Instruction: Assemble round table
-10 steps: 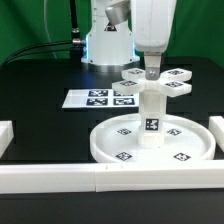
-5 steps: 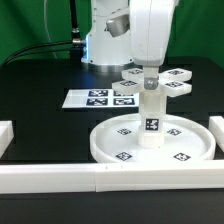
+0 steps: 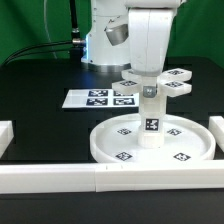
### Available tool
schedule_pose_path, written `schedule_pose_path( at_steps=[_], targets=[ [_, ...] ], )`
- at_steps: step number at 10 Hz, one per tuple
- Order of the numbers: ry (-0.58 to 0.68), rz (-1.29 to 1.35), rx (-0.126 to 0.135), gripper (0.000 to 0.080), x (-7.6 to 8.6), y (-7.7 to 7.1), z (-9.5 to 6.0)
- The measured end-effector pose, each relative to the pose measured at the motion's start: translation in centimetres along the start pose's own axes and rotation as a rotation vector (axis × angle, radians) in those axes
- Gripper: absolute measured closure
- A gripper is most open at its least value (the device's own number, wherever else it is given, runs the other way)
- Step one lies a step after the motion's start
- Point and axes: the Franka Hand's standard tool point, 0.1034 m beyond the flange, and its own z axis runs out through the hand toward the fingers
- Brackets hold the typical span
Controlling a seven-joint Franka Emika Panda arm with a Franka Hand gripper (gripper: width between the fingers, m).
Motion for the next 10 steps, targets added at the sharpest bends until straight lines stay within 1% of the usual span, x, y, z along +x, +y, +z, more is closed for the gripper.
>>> schedule_pose_path(
  at_steps=[1,2,5,10],
  targets=[
    [0.0,0.0,0.001,0.0245,-0.03,-0.02,0.03],
    [0.0,0.016,0.001,0.0352,-0.03,-0.02,0.03],
    [0.0,0.06,0.001,0.0352,-0.04,-0.02,0.03],
    [0.002,0.545,0.003,0.0351,0.09,-0.33,0.16]
  ],
)
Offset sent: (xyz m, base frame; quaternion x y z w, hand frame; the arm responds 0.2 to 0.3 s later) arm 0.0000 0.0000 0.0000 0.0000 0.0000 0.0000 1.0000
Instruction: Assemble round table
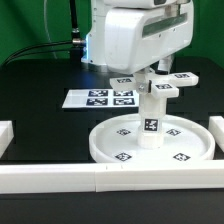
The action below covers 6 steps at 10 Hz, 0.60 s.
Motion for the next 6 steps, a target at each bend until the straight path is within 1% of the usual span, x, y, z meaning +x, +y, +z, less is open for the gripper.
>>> schedule_pose_path(
  at_steps=[2,4,6],
  targets=[
    [0.014,0.199,0.001,0.0351,-0.04,-0.01,0.04],
    [0.025,0.389,-0.003,0.0351,0.23,-0.12,0.03],
    [0.027,0.501,-0.001,0.0351,0.29,-0.15,0.02]
  ],
)
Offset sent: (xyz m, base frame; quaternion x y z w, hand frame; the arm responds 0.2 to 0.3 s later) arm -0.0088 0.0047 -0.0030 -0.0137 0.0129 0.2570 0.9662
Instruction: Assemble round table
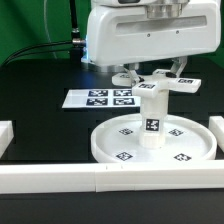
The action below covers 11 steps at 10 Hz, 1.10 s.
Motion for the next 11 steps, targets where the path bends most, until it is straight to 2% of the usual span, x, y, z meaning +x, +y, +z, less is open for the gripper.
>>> schedule_pose_path(
  at_steps=[3,5,8,11],
  targets=[
    [0.001,0.164,0.006,0.0351,0.02,-0.12,0.02],
    [0.05,0.38,0.015,0.0351,-0.28,-0.48,0.1],
    [0.073,0.706,0.063,0.0351,-0.28,-0.95,0.13],
    [0.085,1.021,0.093,0.0351,-0.35,-0.98,0.16]
  ],
)
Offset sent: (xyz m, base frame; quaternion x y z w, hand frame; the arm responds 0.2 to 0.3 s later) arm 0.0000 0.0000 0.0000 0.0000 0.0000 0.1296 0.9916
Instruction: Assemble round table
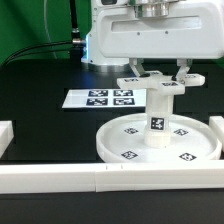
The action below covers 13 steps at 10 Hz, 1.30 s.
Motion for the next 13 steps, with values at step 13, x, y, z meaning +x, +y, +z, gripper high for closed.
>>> schedule_pose_path(
  at_steps=[13],
  targets=[
    [-0.028,1.046,0.108,0.0351,0.03,0.25,0.02]
  ],
)
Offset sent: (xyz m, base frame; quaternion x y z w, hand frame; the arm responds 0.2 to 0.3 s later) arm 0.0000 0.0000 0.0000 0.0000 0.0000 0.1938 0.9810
